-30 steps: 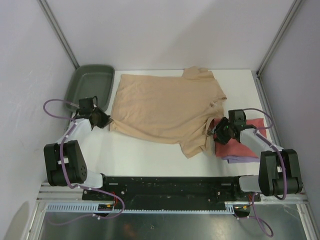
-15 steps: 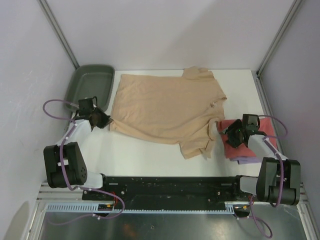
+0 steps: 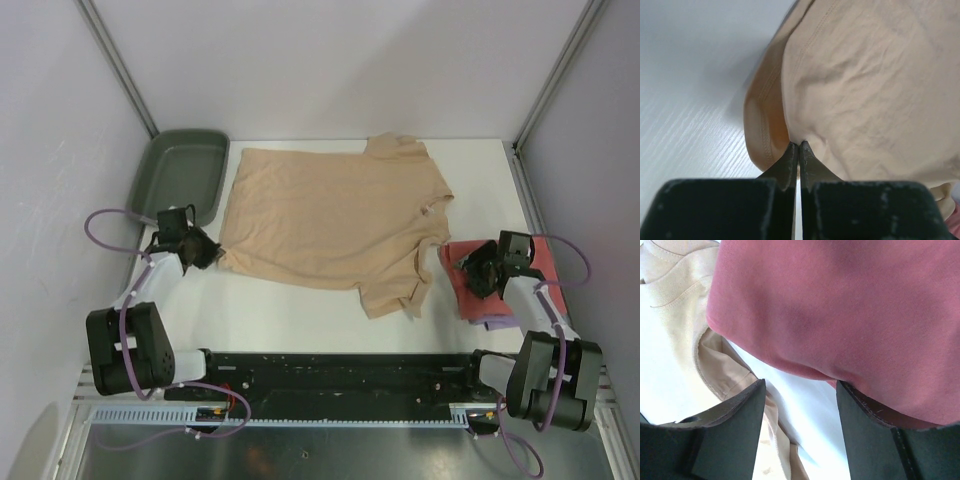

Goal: Fold and stack the t-shirts
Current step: Flatten out the tshirt

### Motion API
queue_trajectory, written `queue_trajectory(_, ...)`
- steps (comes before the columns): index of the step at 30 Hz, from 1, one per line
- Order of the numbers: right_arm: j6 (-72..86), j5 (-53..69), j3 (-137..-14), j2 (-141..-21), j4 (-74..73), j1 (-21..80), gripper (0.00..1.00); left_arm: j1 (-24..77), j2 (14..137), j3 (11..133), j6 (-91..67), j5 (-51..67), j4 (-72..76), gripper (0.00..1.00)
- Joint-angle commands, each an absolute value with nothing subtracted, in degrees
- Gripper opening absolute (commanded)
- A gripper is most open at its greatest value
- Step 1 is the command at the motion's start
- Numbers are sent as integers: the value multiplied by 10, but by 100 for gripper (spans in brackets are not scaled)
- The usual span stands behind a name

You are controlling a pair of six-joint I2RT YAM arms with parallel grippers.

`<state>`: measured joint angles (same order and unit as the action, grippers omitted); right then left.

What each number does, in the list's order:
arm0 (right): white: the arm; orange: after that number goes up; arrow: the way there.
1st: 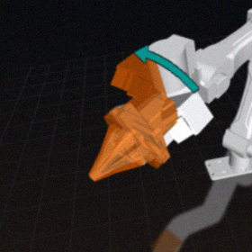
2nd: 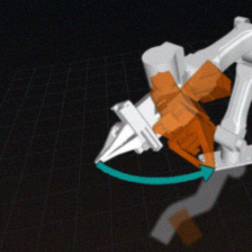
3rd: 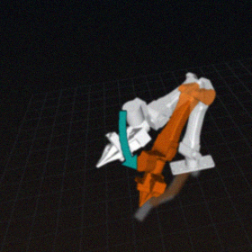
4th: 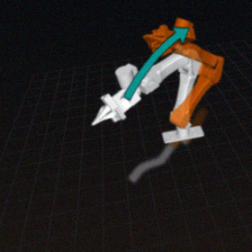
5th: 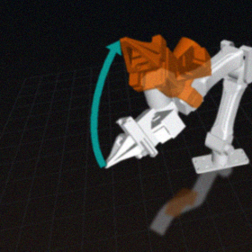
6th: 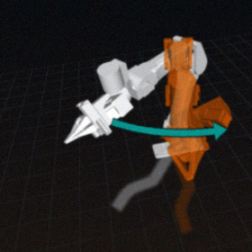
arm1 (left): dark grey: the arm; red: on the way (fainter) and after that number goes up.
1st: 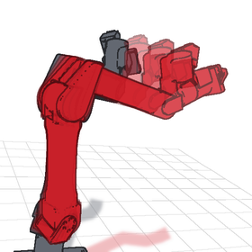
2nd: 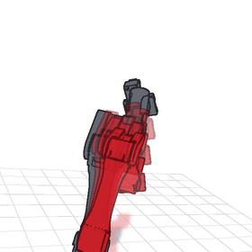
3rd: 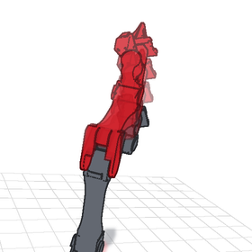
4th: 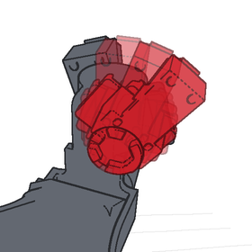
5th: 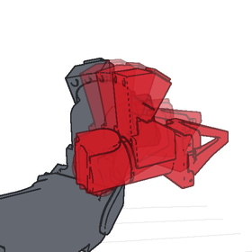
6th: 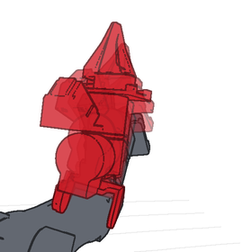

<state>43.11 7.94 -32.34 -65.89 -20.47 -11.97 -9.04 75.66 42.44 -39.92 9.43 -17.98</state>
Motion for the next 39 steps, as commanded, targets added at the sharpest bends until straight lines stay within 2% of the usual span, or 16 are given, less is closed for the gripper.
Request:
queue_trajectory(1,410,62,-322,-634,-226,-128,63,-96,714,413,-374,64,-193,0)
queue_trajectory(5,406,79,-327,-603,-244,-92,63,-96,709,409,-363,62,-198,4)
queue_trajectory(12,447,16,-323,-553,-308,78,64,-96,709,412,-351,68,-200,13)
queue_trajectory(14,463,-16,-322,-551,-316,128,64,-96,709,413,-346,67,-201,19)
queue_trajectory(19,482,-47,-319,-578,-317,183,59,-96,690,411,-337,39,-214,48)
queue_trajectory(22,474,-48,-319,-591,-307,183,53,-96,661,410,-335,-7,-234,52)
queue_trajectory(24,463,-45,-319,-601,-301,176,42,-95,643,406,-339,-38,-250,52)
queue_trajectory(27,444,-36,-319,-613,-300,148,17,-96,622,393,-356,-66,-267,51)
queue_trajectory(30,419,-15,-319,-609,-306,101,3,-96,615,374,-375,-61,-273,46)
queue_trajectory(35,405,21,-319,-598,-306,86,0,-89,629,341,-409,-42,-273,36)
queue_trajectory(39,408,26,-319,-606,-299,98,0,-80,651,330,-423,-49,-266,35)
